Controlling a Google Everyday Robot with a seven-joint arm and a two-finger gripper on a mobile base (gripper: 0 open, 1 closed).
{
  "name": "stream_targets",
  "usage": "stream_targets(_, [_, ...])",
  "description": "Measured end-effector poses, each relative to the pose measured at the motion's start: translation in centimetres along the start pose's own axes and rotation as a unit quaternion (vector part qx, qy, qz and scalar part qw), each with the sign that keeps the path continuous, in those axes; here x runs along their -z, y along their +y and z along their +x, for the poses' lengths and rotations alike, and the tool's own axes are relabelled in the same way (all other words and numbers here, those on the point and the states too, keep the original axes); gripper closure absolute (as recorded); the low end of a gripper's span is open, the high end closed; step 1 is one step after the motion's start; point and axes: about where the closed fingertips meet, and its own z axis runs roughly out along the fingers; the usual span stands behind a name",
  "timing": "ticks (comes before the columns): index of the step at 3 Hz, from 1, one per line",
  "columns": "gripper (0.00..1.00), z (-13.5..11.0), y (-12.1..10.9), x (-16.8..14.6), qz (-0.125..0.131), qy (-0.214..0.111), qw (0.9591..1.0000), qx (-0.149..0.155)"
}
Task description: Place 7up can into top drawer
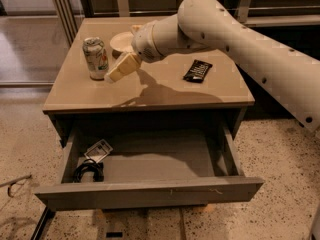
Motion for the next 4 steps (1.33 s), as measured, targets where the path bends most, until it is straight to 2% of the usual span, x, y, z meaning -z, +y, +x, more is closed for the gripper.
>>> stream_targets(2, [0.00,0.7,-1.4,-3.8,0.000,-0.054,0.9978,-0.038])
stream_targets(4, [0.00,-0.2,-2.0,-7.4,-0.013,-0.098,0.9939,-0.050])
